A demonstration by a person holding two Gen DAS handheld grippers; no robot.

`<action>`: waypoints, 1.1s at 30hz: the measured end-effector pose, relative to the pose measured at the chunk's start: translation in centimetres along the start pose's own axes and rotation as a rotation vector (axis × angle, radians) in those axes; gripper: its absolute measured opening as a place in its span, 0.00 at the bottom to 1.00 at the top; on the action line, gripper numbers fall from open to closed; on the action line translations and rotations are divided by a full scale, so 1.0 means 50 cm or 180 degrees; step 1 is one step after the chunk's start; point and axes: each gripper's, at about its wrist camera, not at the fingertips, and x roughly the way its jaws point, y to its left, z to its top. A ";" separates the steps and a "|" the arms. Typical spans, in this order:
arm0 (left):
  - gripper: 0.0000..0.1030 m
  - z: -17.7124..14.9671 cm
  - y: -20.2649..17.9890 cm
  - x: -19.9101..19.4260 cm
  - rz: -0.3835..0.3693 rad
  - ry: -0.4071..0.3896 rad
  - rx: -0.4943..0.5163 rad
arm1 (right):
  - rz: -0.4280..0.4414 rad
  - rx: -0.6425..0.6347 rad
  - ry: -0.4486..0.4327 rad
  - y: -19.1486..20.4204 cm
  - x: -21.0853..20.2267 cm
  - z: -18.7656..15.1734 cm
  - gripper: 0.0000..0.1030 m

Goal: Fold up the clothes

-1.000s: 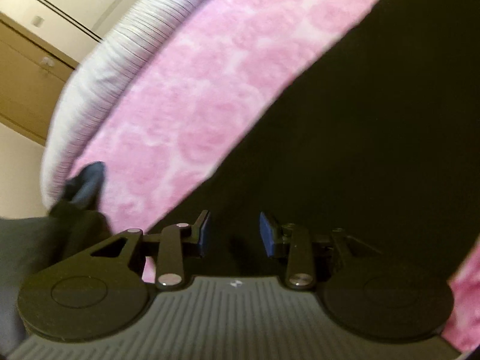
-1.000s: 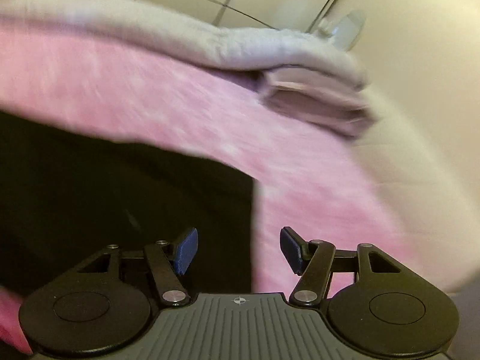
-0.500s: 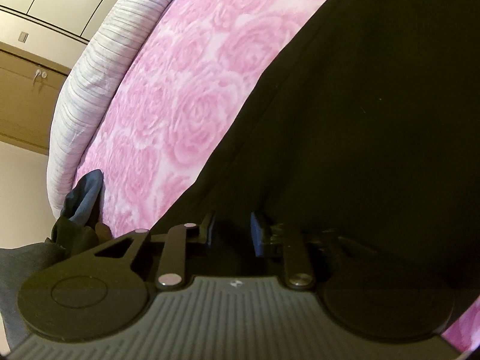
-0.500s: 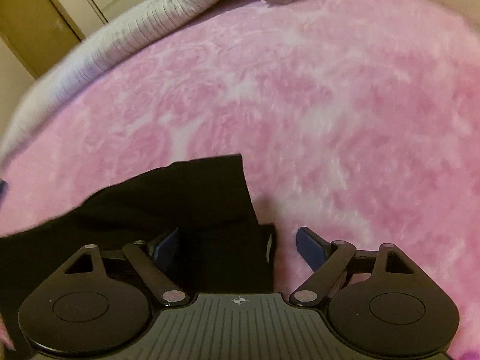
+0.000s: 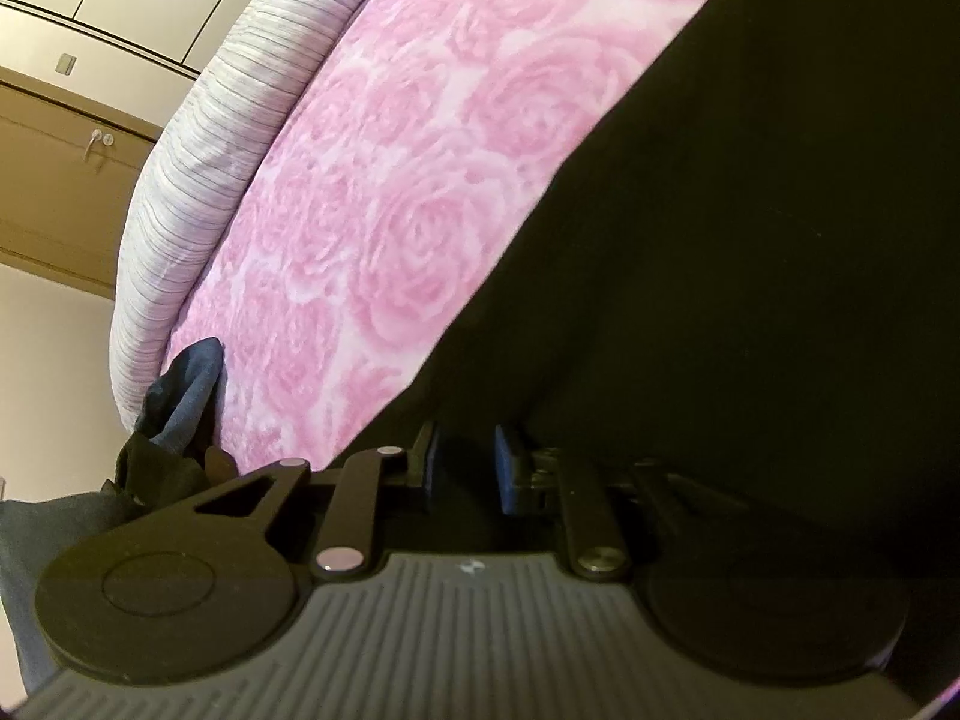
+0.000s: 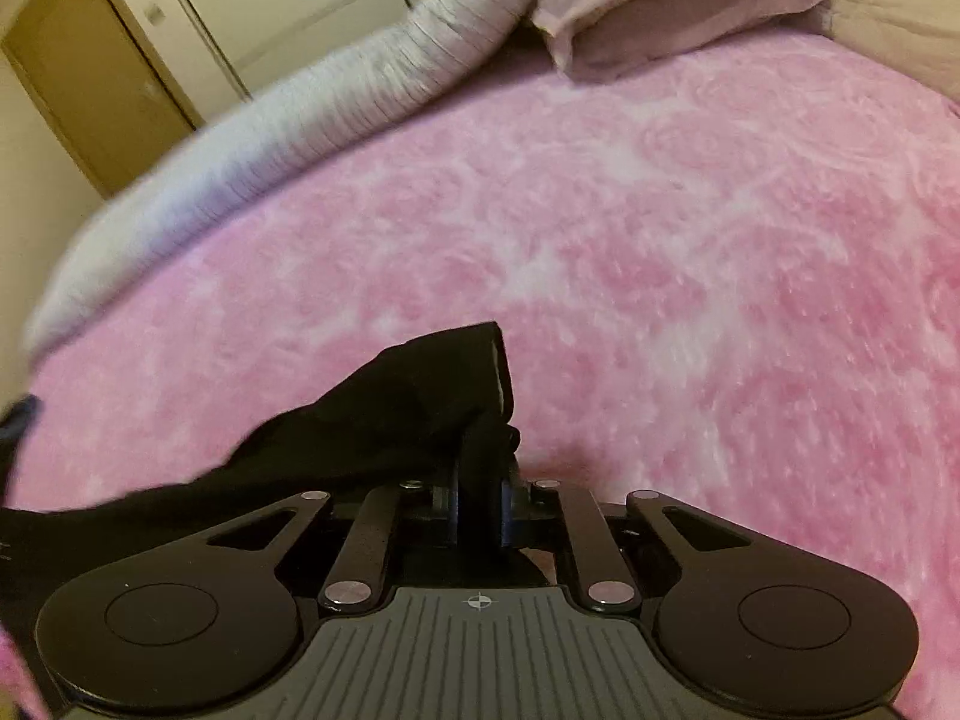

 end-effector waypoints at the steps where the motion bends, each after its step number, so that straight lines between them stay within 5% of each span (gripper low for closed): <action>1: 0.14 0.000 0.000 -0.002 0.0000 0.0008 0.0023 | -0.0117 -0.0061 0.0039 0.008 0.016 -0.003 0.13; 5: 0.18 -0.006 0.010 -0.032 -0.0005 -0.0025 -0.0041 | -0.0488 -0.0011 -0.0182 0.028 -0.011 -0.020 0.36; 8: 0.19 0.003 0.001 -0.095 0.0015 -0.0282 -0.0118 | -0.1166 -0.0343 -0.0422 0.101 -0.090 -0.053 0.44; 12: 0.26 0.038 -0.047 -0.204 -0.0084 -0.0803 -0.0141 | -0.1062 -0.0654 -0.0679 0.228 -0.197 -0.163 0.48; 17: 0.44 0.112 -0.188 -0.363 -0.0646 -0.1793 0.0136 | -0.0595 -0.0944 -0.0829 0.382 -0.261 -0.341 0.60; 21: 0.52 0.171 -0.333 -0.450 -0.1058 -0.2432 0.0668 | -0.0608 -0.1229 -0.0843 0.478 -0.262 -0.461 0.72; 24: 0.52 0.208 -0.435 -0.472 -0.1050 -0.2697 0.1242 | -0.0677 -0.1378 -0.0768 0.524 -0.246 -0.523 0.73; 26: 0.48 0.233 -0.482 -0.472 -0.1030 -0.2724 0.1497 | -0.0704 -0.1445 -0.0722 0.547 -0.234 -0.557 0.74; 28: 0.24 0.262 -0.496 -0.464 -0.1120 -0.2619 0.1551 | -0.0696 -0.1505 -0.0656 0.559 -0.225 -0.579 0.74; 29: 0.03 0.278 -0.498 -0.461 -0.1198 -0.2563 0.1530 | -0.0717 -0.1529 -0.0636 0.567 -0.216 -0.587 0.74; 33: 0.01 0.337 -0.440 -0.450 -0.1669 -0.2384 0.1046 | -0.0738 -0.1524 -0.0652 0.592 -0.186 -0.603 0.75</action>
